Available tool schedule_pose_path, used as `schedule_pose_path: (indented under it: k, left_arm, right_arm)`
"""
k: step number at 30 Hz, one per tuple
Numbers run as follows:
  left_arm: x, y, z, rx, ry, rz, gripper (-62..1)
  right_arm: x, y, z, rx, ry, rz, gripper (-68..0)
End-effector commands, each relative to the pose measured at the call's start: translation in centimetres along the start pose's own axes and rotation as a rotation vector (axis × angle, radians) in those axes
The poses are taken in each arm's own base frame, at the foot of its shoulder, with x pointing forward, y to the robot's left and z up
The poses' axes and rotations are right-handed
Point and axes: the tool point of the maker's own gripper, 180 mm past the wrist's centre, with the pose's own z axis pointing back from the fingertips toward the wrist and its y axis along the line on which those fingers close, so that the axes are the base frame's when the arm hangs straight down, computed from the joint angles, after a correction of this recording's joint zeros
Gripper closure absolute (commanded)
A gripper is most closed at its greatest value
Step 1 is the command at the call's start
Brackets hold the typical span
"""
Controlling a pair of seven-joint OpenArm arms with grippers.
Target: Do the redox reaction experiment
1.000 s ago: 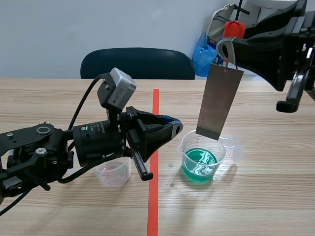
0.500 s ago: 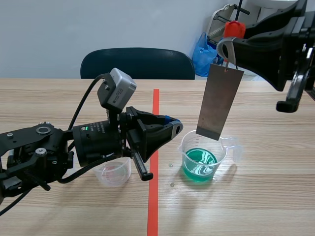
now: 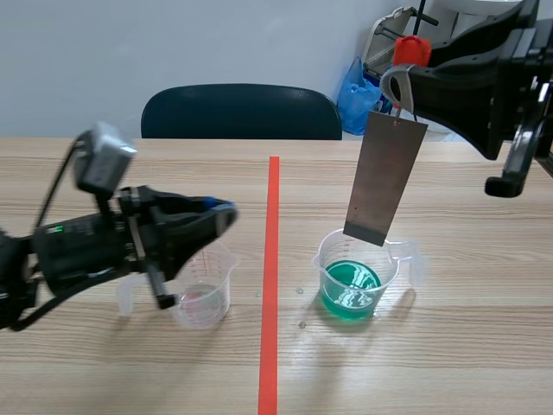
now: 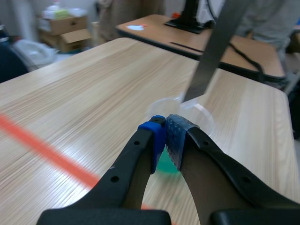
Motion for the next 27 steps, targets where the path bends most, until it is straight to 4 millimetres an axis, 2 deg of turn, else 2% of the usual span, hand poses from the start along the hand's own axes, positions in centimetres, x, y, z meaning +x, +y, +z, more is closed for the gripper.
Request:
schedule_pose_path:
  k: [1,5,9,13,21,27]
  left_arm:
    - [0.1,1.5,3.1,0.049,0.012,-0.007,-2.6]
    - [0.5,3.6,10.2,0.144,0.047,-0.033,-2.6]
    - [0.6,3.6,16.3,0.183,0.110,-0.042,-2.6]
    - [-0.1,3.2,20.9,0.230,0.160,-0.011,-2.6]
    - [-2.2,3.2,30.5,0.472,0.201,0.027,-2.7]
    - [-2.2,0.8,36.8,0.636,0.186,-0.006,-2.8]
  right_arm:
    - [1.2,-0.9,0.1,-0.021,-0.041,0.018,-0.6]
    - [1.2,-0.9,0.1,-0.021,-0.040,0.018,-0.6]
    - [1.2,-0.9,0.1,-0.021,-0.040,0.018,-0.6]
    - [1.2,-0.9,0.1,-0.021,-0.040,0.018,-0.6]
    - [1.2,-0.9,0.1,-0.021,-0.039,0.019,-0.6]
    - [1.2,-0.9,0.1,-0.021,-0.037,0.022,-0.6]
